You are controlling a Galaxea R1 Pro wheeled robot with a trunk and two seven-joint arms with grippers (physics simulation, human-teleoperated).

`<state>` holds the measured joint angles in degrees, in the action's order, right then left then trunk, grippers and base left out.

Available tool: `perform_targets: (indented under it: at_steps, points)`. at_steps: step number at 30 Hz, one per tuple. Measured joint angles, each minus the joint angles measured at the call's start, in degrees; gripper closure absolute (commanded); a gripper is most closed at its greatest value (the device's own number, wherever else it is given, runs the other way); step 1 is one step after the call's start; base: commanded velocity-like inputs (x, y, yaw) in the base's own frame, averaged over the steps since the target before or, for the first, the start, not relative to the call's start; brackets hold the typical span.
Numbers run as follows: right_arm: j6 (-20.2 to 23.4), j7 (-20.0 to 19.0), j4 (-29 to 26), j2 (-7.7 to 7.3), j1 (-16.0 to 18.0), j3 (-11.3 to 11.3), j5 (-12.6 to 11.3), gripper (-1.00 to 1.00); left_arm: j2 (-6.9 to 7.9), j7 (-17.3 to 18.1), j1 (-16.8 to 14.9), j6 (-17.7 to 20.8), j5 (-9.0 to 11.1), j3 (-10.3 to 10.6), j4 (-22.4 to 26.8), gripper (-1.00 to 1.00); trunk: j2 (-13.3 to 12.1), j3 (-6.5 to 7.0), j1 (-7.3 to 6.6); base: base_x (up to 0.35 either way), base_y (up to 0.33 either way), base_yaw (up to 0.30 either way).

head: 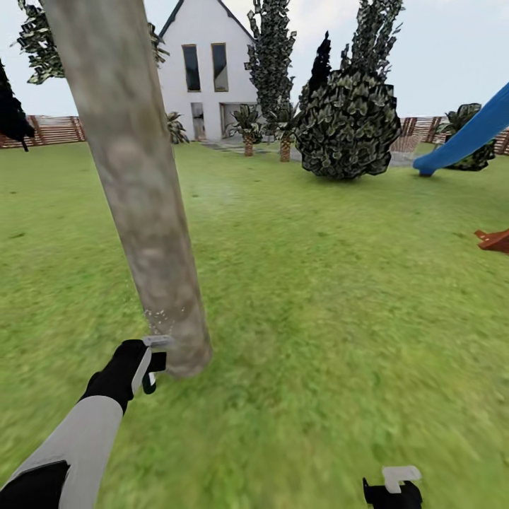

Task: In the garden, pick up the pesticide atomizer on the floor and spray pesticide onto both trees until each tree trunk is fully covered.

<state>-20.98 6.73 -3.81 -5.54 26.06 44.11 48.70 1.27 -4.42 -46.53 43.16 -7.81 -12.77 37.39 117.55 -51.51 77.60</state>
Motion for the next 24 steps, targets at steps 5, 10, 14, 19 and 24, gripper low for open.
perform_targets:
  at_steps: [5,10,14,19,24]
  points:
    - [0.0,-0.1,0.0,-0.04,0.0,0.0,0.0,-1.0,0.0,-0.1,0.0,0.0,0.0,0.0,0.0,1.0,0.0,0.0,0.02,0.116,-0.078,0.247]
    - [0.0,-0.1,0.0,-0.12,0.0,0.1,0.0,-1.0,-1.65,0.1,-0.1,0.0,0.1,0.3,0.3,1.0,0.0,0.0,0.03,-0.019,-0.065,0.015]
    - [0.0,-0.1,0.0,-0.13,0.0,0.0,0.0,-1.0,-1.92,-0.1,-0.1,0.9,-0.4,0.5,5.7,1.0,0.0,0.0,0.03,-0.081,-0.244,0.0]
    - [0.0,-0.1,0.1,-0.04,0.0,0.0,0.0,-1.0,-1.44,-0.1,-0.1,2.0,-0.5,0.2,6.2,1.0,0.0,0.0,0.02,-0.009,-0.266,0.003]
    - [0.0,-0.1,0.1,-0.04,0.0,0.0,0.0,-1.0,-1.32,-0.2,0.0,2.0,-0.8,0.2,5.9,1.0,0.0,0.0,0.01,0.093,-0.263,0.178]
